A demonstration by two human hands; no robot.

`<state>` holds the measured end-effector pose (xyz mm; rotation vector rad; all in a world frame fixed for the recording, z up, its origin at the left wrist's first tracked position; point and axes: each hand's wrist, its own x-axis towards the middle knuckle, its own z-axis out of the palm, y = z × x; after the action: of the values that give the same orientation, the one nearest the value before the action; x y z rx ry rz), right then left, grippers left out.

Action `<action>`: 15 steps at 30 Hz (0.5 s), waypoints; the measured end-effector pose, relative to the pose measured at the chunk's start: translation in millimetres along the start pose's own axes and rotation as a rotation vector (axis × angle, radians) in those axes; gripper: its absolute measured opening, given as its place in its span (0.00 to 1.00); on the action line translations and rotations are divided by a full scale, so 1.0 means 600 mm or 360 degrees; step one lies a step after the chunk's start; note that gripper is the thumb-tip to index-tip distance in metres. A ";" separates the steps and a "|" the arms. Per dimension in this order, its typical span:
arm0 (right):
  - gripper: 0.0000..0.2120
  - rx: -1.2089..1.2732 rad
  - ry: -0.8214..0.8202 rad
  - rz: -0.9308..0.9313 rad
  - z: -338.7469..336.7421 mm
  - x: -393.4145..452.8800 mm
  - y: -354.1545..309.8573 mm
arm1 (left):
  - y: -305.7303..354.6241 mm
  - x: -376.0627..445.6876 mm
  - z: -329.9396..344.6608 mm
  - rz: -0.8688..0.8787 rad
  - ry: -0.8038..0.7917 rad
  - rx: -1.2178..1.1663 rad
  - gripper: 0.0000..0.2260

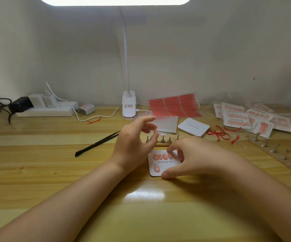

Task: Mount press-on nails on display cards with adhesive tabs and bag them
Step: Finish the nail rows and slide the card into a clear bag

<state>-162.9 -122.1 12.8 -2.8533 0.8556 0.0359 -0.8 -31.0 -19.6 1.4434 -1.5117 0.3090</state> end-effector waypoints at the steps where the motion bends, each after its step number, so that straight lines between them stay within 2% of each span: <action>1: 0.34 0.0019 -0.0038 -0.0003 0.000 0.001 0.001 | 0.000 -0.001 0.000 -0.0014 -0.0012 0.0002 0.19; 5: 0.36 0.0073 -0.0058 -0.0007 -0.001 0.005 0.004 | 0.001 -0.002 0.000 -0.0101 -0.0034 -0.0024 0.18; 9: 0.42 0.0229 -0.0108 0.0081 0.003 0.008 0.012 | 0.005 -0.004 0.001 -0.0151 -0.0075 -0.0009 0.19; 15: 0.35 0.0415 -0.0215 0.0181 0.003 0.015 0.017 | 0.007 -0.005 0.006 -0.0065 -0.0157 0.0180 0.19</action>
<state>-160.9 -134.9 9.1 -2.5273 0.9195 0.1204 -6.8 -30.8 -21.9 1.5973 -1.5626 0.3066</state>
